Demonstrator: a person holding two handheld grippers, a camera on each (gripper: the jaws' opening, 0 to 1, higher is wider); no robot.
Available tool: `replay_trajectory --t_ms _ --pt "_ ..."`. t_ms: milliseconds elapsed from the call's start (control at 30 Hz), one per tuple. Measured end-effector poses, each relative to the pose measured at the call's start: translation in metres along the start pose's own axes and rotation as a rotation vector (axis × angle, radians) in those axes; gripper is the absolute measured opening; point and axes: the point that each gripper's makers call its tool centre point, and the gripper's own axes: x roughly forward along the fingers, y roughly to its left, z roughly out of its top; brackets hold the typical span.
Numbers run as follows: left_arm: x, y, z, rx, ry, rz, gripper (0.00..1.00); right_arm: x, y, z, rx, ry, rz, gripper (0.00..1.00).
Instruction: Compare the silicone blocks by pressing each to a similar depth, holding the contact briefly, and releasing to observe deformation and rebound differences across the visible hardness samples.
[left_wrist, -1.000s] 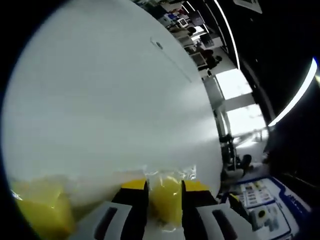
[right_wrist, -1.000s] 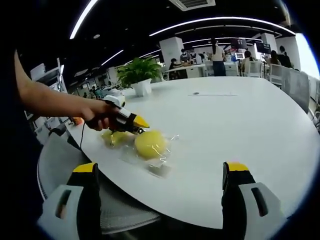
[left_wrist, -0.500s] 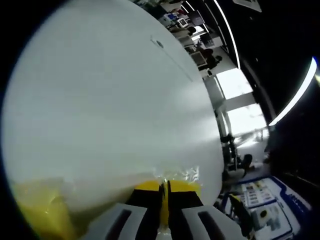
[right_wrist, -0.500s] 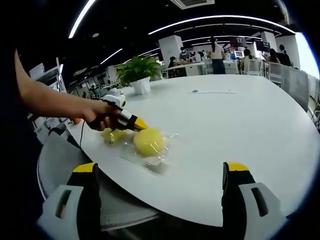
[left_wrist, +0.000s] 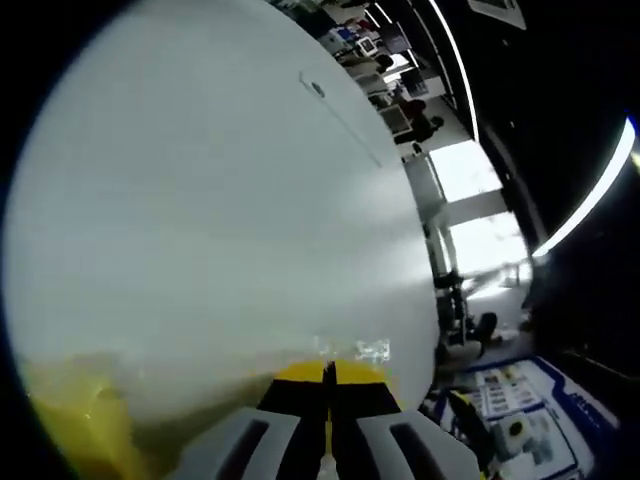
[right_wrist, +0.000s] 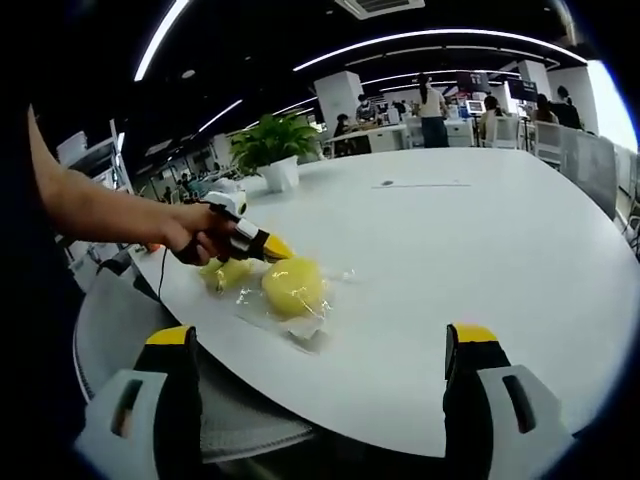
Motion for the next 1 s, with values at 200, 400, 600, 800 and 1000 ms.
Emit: replay_trajectory --t_ms 200,400,600,800,1000 --pt "-0.007 -0.02 0.012 0.093 -0.041 -0.014 0.0 0.002 0.001 0.0 0.004 0.002 0.005 0.96" --pt "-0.017 -0.033 0.018 0.185 -0.06 -0.027 0.0 0.004 0.004 0.003 0.0 -0.004 0.013 0.96" --pt "-0.031 -0.059 0.034 0.401 -0.113 -0.027 0.0 0.004 0.006 0.004 -0.005 -0.001 0.016 0.96" --pt "-0.038 -0.06 0.045 0.394 -0.148 -0.02 0.0 0.008 0.006 0.01 -0.001 -0.014 0.022 0.96" --pt "-0.045 -0.069 0.046 0.47 -0.15 -0.023 0.0 0.01 0.008 0.016 -0.004 -0.025 0.03 0.96"
